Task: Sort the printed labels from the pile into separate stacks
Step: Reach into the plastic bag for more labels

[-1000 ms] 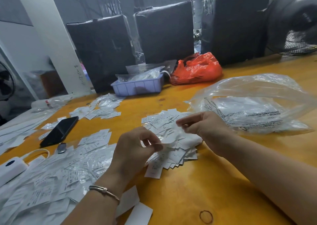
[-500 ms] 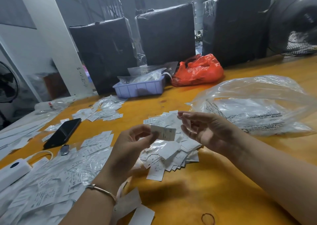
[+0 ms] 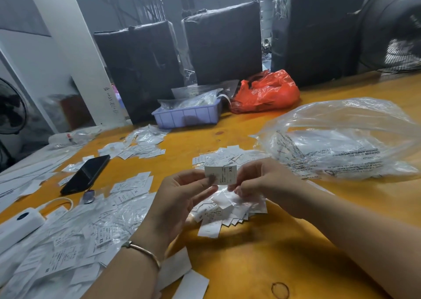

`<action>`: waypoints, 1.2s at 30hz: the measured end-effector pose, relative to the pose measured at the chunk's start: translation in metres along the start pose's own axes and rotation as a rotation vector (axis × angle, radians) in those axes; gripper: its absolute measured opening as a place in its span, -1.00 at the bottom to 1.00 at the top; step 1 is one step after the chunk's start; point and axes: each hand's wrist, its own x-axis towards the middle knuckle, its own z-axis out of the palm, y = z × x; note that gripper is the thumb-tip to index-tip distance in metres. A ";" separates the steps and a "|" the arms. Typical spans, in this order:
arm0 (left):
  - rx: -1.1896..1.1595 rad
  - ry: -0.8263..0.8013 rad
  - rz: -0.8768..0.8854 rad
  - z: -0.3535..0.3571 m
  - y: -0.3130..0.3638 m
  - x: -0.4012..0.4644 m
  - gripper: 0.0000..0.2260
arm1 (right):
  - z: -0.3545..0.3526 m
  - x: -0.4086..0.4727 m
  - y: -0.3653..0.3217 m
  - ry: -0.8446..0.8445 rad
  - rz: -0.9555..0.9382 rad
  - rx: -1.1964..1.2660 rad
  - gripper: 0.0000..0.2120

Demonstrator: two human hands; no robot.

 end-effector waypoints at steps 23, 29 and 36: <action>0.159 -0.093 0.101 0.004 0.001 -0.004 -0.89 | -0.015 0.004 -0.011 0.032 -0.023 0.514 -0.67; 0.190 -0.141 0.133 0.008 0.004 -0.009 -0.84 | -0.006 0.004 -0.008 -0.110 0.042 0.685 -0.76; 0.207 -0.045 0.136 0.008 0.002 -0.007 -0.83 | -0.011 0.007 -0.004 -0.034 -0.029 0.489 -0.76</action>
